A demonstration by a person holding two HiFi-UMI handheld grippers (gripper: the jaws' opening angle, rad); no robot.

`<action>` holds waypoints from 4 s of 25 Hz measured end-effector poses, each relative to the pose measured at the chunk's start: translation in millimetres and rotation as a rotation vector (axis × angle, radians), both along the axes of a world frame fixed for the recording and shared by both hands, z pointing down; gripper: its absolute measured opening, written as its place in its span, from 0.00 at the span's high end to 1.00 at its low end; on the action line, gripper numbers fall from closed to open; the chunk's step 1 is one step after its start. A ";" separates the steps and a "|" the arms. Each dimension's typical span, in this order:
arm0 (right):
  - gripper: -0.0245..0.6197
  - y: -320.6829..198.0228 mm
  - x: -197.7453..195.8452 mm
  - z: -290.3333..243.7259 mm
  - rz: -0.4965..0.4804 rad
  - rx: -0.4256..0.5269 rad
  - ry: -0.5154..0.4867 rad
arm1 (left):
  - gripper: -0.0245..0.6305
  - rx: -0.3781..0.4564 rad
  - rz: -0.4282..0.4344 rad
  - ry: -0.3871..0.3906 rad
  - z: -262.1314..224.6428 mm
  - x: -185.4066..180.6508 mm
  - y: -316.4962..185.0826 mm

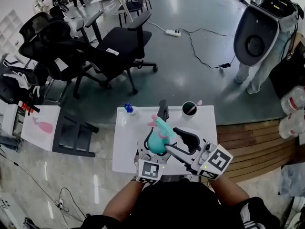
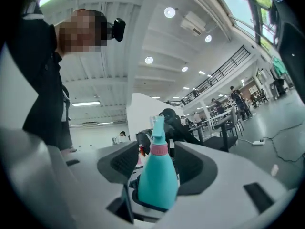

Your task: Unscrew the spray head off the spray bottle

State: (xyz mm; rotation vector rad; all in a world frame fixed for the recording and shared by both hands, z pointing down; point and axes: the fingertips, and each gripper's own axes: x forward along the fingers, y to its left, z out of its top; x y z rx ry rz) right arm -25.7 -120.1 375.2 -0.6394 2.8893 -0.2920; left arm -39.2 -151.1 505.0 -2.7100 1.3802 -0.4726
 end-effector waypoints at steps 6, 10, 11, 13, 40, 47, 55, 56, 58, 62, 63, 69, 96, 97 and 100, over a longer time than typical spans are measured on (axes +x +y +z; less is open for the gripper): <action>0.65 -8.2 -8.9 0.5 0.084 -0.033 0.015 | 0.26 0.008 -0.057 -0.029 2.7 5.0 -2.0; 0.75 -11.4 -7.3 1.2 0.126 -0.009 0.031 | 0.26 0.008 -0.039 -0.008 1.3 8.3 1.5; 0.75 -10.1 -8.0 0.6 0.113 0.002 0.033 | 0.26 0.009 -0.017 0.008 -0.2 9.7 3.2; 0.75 -5.3 -9.9 -2.3 0.070 0.035 0.037 | 0.26 0.020 0.055 0.050 -8.3 14.9 8.4; 0.65 0.4 5.9 15.9 0.028 0.045 0.030 | 0.26 0.016 -0.010 0.037 9.0 -0.2 1.1; 0.70 0.6 -6.3 20.7 0.052 0.007 0.054 | 0.26 -0.018 -0.059 0.014 24.2 -1.9 -1.7; 0.70 0.9 -9.4 19.4 0.087 0.025 0.070 | 0.26 0.011 -0.047 -0.009 17.1 2.7 0.9; 0.70 0.6 -9.6 18.4 0.090 0.026 0.070 | 0.26 0.017 -0.045 -0.014 16.0 3.6 1.8; 0.70 0.3 -10.4 15.7 0.092 0.031 0.069 | 0.26 0.023 -0.041 -0.019 14.4 5.6 3.1; 0.69 1.0 -12.9 14.7 0.086 0.040 0.074 | 0.26 0.016 -0.038 -0.026 23.3 7.7 6.8; 0.69 1.4 -13.6 14.4 0.083 0.043 0.076 | 0.26 0.016 -0.035 -0.030 24.4 8.8 7.9; 0.71 2.4 -15.7 11.9 0.071 0.058 0.086 | 0.26 0.018 -0.028 -0.032 21.4 8.9 10.5; 0.60 17.7 -7.3 3.9 -0.108 0.054 0.010 | 0.26 0.011 0.172 0.062 4.8 8.7 22.5; 0.62 15.5 -8.5 9.4 -0.079 0.027 0.019 | 0.26 0.000 0.127 0.042 12.3 3.7 18.4; 0.62 9.8 -14.1 19.6 0.003 -0.045 0.029 | 0.26 -0.039 0.043 0.010 31.6 -4.8 13.0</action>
